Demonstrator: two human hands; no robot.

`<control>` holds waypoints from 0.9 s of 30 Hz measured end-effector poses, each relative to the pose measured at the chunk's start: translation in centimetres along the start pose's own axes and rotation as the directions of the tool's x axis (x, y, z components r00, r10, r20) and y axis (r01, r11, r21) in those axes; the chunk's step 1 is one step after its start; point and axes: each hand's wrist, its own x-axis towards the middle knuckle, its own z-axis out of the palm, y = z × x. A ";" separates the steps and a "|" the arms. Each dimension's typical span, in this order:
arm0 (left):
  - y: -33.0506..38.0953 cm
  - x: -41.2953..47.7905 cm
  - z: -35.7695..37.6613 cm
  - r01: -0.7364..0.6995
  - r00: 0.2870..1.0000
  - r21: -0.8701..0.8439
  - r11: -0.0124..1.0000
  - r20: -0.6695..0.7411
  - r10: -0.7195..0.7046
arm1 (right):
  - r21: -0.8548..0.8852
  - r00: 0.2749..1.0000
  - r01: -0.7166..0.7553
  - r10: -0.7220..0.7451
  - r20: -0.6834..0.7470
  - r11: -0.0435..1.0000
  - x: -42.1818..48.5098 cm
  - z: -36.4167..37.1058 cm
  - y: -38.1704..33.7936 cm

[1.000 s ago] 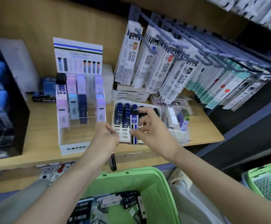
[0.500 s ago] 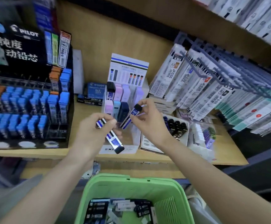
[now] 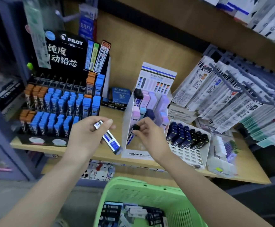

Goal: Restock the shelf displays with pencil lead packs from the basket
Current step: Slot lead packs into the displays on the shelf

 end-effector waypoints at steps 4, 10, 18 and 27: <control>0.2 0.0 -0.2 0.062 0.998 -0.094 0.994 0.004 -0.062 | -0.138 0.992 0.120 -0.122 -0.008 0.983 -0.5 0.8 0.2; 0.2 0.1 -0.3 0.177 0.984 -0.243 0.954 0.048 -0.171 | -0.361 0.986 0.126 -0.155 -0.053 0.924 -0.1 1.2 0.0; 0.0 -0.4 0.0 0.231 0.972 -0.353 0.907 0.057 -0.226 | 0.168 0.999 0.039 -0.033 -0.038 0.985 -2.5 0.4 -3.5; -2.8 -2.8 0.3 -0.042 0.976 0.048 0.998 0.213 0.031 | 0.537 0.995 -0.098 0.071 0.071 0.838 -6.7 -1.1 -4.8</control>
